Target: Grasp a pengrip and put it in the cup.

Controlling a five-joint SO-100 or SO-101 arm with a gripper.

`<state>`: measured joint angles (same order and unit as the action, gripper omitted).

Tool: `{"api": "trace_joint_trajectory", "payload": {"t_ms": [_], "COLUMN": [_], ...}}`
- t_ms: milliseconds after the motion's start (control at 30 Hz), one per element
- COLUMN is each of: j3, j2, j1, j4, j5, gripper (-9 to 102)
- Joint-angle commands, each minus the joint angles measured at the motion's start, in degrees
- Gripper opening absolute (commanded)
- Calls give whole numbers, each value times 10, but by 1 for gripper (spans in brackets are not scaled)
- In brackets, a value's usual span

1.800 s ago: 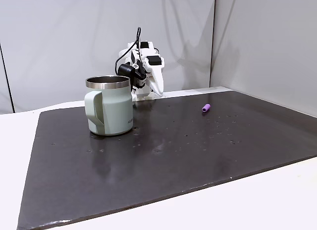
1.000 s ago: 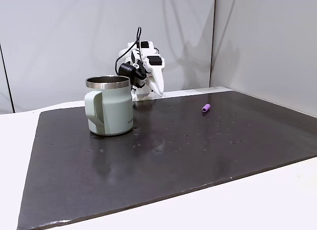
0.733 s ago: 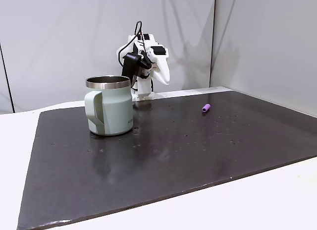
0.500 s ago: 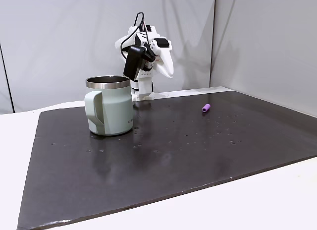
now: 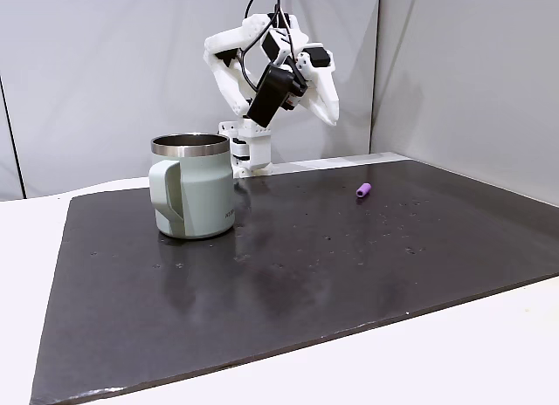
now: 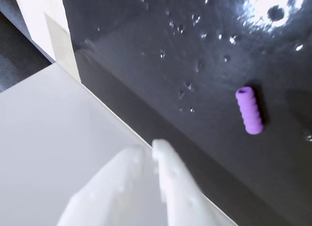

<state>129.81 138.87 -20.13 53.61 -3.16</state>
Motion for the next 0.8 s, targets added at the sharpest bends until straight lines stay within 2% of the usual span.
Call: {"api": "trace_joint_trajectory", "payload": {"t_ms": [0,200,567,767], "j3": [-105,-210,-328,-428], "j2": [-69,-187,-330,-433], "j1": [-24,-31,-66,-92], "j4": [40,114,178,250], "j5": [-21,-19,15,46], "gripper": [0,0,0,8]}}
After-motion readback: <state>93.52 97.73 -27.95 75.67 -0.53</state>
